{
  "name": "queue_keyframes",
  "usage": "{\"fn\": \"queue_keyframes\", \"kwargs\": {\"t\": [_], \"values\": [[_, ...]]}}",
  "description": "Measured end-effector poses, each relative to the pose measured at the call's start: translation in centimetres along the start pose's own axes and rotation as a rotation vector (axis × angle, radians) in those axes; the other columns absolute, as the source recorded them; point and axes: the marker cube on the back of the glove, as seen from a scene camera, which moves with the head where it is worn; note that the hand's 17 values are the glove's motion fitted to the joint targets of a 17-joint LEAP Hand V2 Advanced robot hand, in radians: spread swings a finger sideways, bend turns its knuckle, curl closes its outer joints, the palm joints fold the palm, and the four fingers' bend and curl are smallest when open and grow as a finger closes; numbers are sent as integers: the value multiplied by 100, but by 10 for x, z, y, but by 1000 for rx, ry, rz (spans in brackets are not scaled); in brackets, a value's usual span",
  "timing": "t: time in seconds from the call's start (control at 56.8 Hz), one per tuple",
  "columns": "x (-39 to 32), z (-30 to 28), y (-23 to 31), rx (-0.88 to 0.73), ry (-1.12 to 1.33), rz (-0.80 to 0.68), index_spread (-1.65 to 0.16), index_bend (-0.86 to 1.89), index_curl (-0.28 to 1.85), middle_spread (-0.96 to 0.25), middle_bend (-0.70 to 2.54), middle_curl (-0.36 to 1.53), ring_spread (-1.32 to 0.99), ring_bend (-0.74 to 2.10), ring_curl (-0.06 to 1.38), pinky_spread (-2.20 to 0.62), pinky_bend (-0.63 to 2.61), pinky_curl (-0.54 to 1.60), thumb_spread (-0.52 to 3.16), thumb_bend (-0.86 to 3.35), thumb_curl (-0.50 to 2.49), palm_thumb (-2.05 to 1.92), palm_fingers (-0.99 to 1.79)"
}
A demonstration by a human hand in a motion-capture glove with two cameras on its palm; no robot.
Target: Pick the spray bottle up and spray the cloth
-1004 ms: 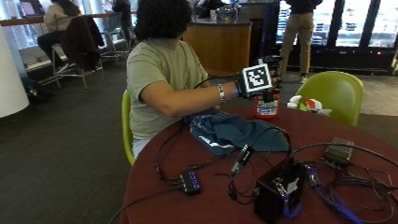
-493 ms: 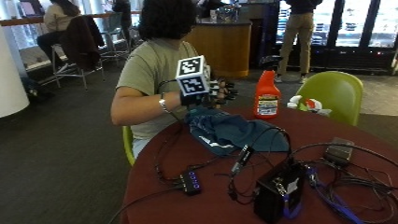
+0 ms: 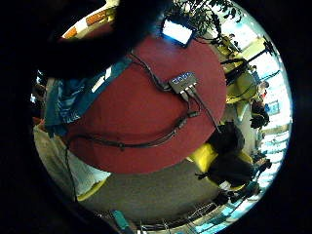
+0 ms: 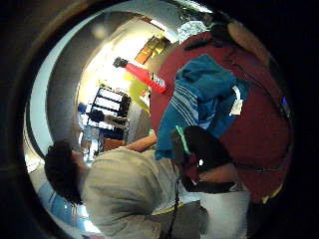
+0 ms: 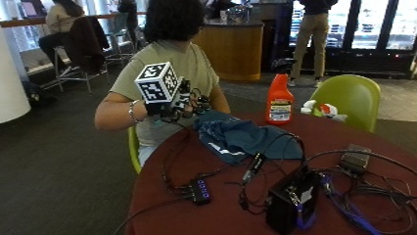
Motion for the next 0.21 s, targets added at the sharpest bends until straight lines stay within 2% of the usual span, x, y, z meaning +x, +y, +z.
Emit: {"fn": "queue_keyframes", "kwargs": {"t": [0.211], "values": [[2, 0, 7, -4, -12, 2, -42, 19, 35, -5, 19, 34, -9, 22, 32, 20, 16, 25, 112, -2, 38, 58, 38]]}}
